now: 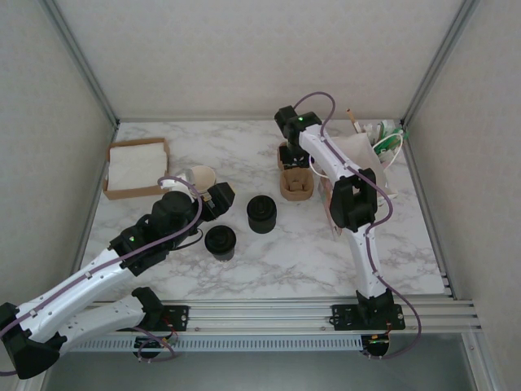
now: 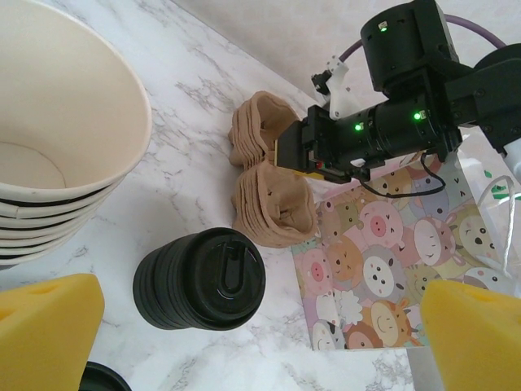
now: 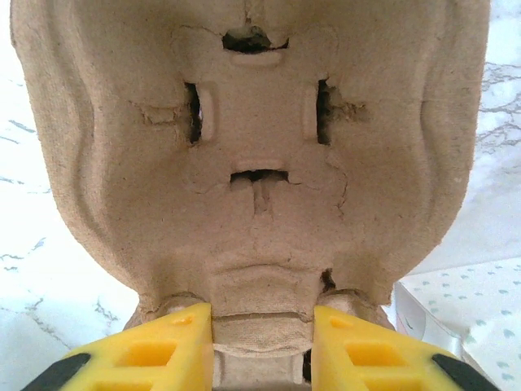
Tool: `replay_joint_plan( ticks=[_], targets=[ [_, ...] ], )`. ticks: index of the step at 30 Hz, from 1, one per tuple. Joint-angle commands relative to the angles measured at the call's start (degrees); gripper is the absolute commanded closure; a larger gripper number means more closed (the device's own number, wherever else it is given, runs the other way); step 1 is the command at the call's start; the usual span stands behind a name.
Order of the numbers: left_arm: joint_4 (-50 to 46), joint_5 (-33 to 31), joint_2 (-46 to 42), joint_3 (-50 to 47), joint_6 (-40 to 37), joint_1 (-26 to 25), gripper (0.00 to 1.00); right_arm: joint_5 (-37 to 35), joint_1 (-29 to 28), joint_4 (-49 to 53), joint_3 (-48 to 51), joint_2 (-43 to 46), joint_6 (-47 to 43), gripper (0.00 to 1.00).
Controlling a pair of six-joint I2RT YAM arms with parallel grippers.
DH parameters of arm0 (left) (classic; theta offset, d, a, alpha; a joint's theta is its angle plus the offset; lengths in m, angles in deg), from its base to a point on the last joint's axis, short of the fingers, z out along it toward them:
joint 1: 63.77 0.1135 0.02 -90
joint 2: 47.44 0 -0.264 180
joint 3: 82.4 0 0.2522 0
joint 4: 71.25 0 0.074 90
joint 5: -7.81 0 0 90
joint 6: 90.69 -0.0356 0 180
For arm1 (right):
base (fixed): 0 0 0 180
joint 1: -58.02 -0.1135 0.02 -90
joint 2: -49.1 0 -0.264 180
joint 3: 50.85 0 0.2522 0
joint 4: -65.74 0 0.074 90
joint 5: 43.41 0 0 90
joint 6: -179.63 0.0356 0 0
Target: Pack the takeout coffee
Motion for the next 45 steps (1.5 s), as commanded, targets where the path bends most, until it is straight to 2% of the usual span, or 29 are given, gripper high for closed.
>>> replay_joint_plan(
  ticks=[1, 15, 24, 34, 45],
  targets=[
    [0.41, -0.53, -0.83, -0.35, 0.45, 0.53, 0.00, 0.68, -0.01, 0.20, 0.73, 4.47, 0.37, 0.68],
    [0.41, -0.53, -1.15, -0.18, 0.54, 0.55, 0.00, 2.33, -0.41, -0.48, 2.06, 8.18, 0.49, 0.68],
    [0.32, -0.96, -1.37, 0.26, 0.38, 0.53, 0.00, 8.84, -1.73, -3.35, 4.15, 16.00, -0.33, 0.69],
    [-0.23, -1.54, -2.14, 1.04, 0.15, 0.53, 0.00, 23.82, -2.87, -11.68, 9.11, 22.98, -0.89, 0.67],
    [-0.72, -0.88, -2.72, 1.23, 0.49, 0.52, 0.00, 26.34, -3.36, -13.28, 9.50, 22.41, 0.11, 0.68]
  ],
)
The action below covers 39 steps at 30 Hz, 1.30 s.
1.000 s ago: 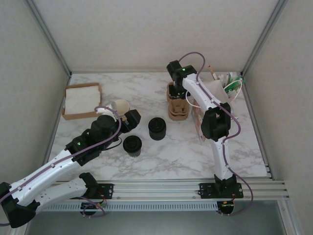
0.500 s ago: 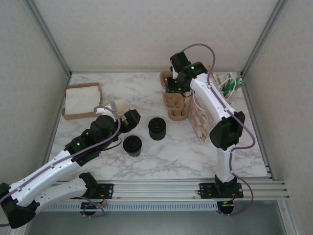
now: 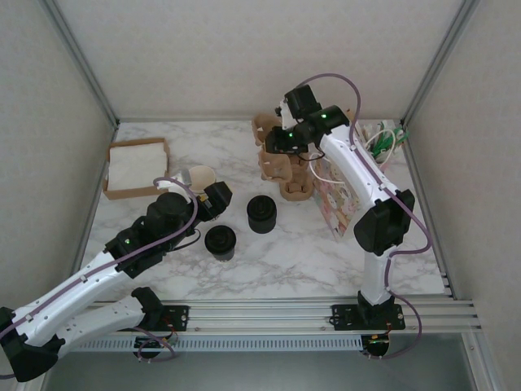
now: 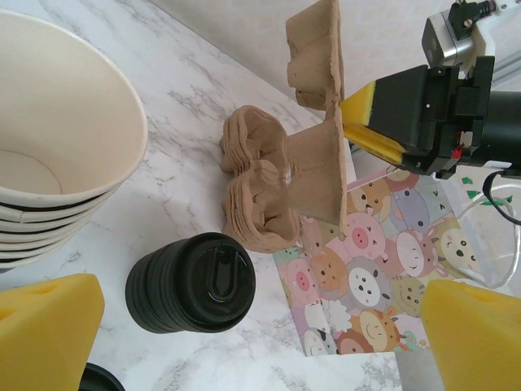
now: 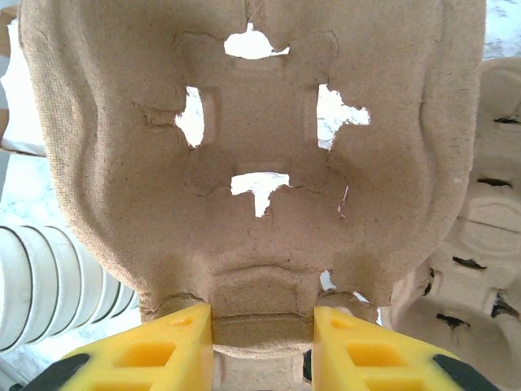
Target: Pack the takeout coffee
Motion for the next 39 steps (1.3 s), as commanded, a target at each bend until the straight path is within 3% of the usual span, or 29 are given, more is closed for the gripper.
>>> replay_joint_plan(
  ticks=[1, 11, 20, 31, 39],
  targets=[
    [-0.73, -0.70, -0.85, 1.28, 0.29, 0.52, 0.00, 2.52, -0.96, -1.73, -0.75, 0.78, 0.24, 0.68],
    [-0.32, -0.18, -0.51, 2.04, 0.29, 0.54, 0.00, 8.25, -1.68, -3.69, -3.38, 7.14, 2.59, 0.67],
    [1.06, 1.47, 0.53, 2.68, 0.56, 0.28, 0.04, 8.35, -1.61, -3.81, -3.49, 16.20, 3.54, 0.66],
    [5.48, 4.49, 7.64, 6.64, 0.10, -3.23, 0.07, -3.40, 1.24, 8.35, -5.74, 26.29, -1.36, 0.66],
    [14.19, 13.94, 17.53, 11.35, 1.58, -6.28, 0.03, -14.86, 4.68, 16.23, -5.15, 32.99, -4.58, 0.66]
  ],
)
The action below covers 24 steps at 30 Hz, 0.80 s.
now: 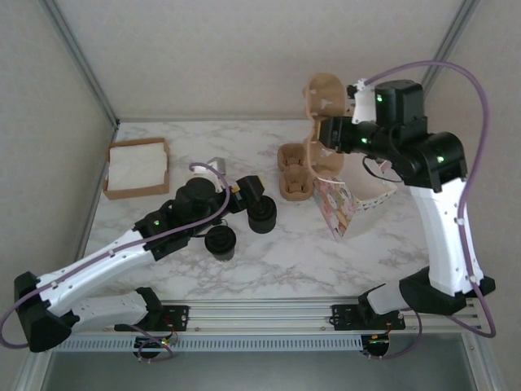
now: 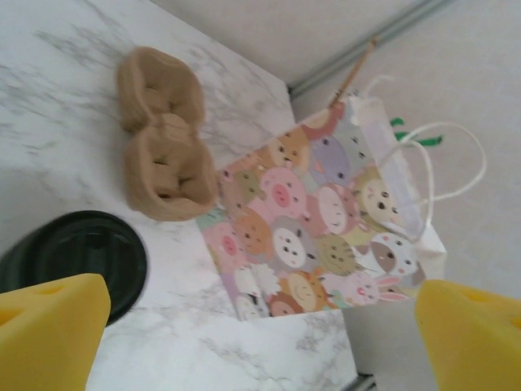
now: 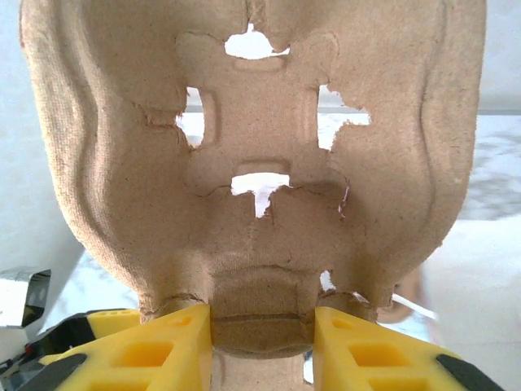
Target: Pack the takeout coffee
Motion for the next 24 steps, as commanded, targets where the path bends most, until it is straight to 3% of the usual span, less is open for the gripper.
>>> replay_joint_plan(
  ticks=[1, 8, 16, 24],
  targets=[
    [6.48, 6.28, 3.27, 3.07, 1.33, -1.13, 0.02, -8.15, 1.32, 5.36, -0.69, 2.78, -2.69, 0.66],
    [11.18, 13.67, 13.14, 9.93, 1.94, -2.46, 0.01, -15.09, 3.00, 8.74, 1.35, 5.28, -3.83, 0.66],
    [9.12, 18.83, 25.03, 21.59, 0.62, -2.39, 0.07, -15.94, 4.14, 10.74, 3.29, 5.24, -3.92, 0.66],
    [8.96, 24.36, 32.15, 28.02, 0.87, -0.01, 0.43, -17.15, 4.66, 12.28, 2.83, 2.96, -4.85, 0.66]
  ],
)
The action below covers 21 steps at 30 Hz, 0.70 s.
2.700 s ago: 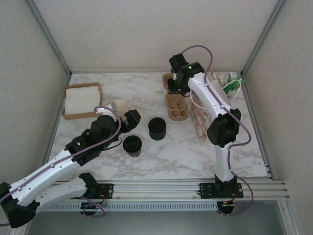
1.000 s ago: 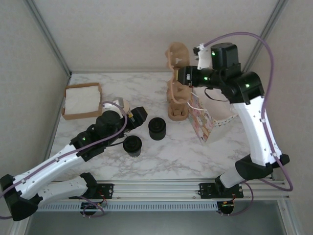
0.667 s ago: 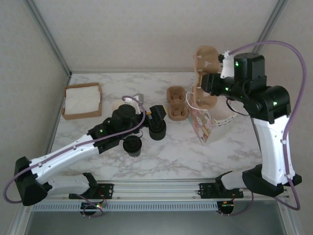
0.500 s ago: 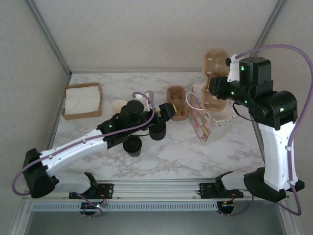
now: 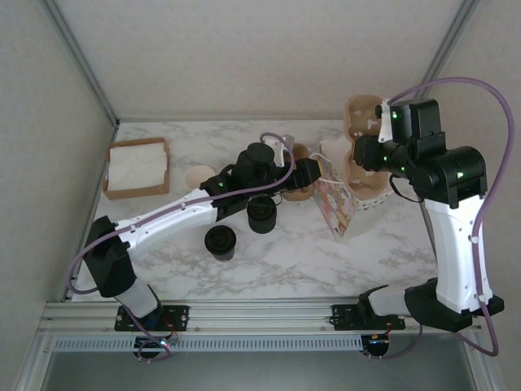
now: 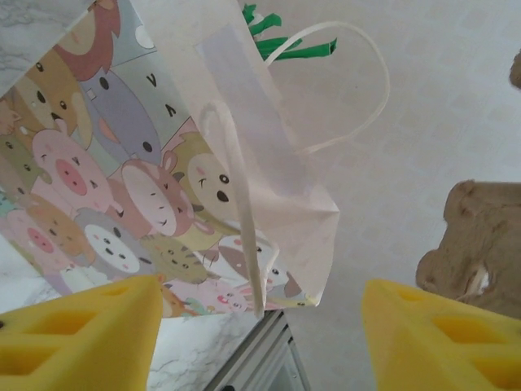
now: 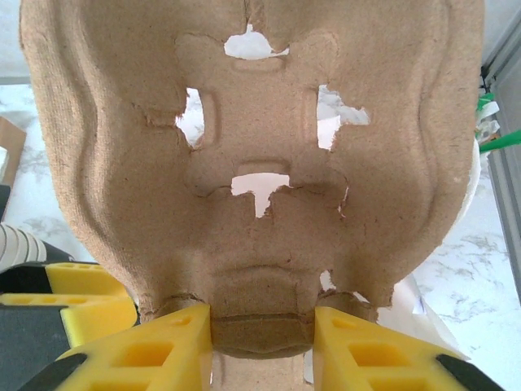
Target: Pack the takeout coffee
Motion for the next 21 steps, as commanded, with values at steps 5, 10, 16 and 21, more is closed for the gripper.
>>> replay_joint_plan(
  ticks=[5, 10, 16, 21],
  targets=[
    [-0.91, 4.40, 2.61, 4.48, -1.44, 1.32, 0.71, -1.59, 1.09, 1.08, -0.49, -3.49, -1.83, 0.66],
    [-1.97, 4.95, 2.40, 4.47, -2.38, 2.12, 0.87, -1.33, 2.42, -1.55, 1.49, -4.93, -2.54, 0.67],
    [-4.21, 5.58, 1.66, 4.83, -4.00, 3.54, 0.99, 1.37, 3.76, -5.53, 4.00, -5.90, -2.91, 0.68],
    [-5.59, 7.62, 1.41, 5.13, -5.43, 5.10, 1.00, 3.75, 3.85, -8.83, 7.06, -6.20, -3.09, 0.68]
  ],
)
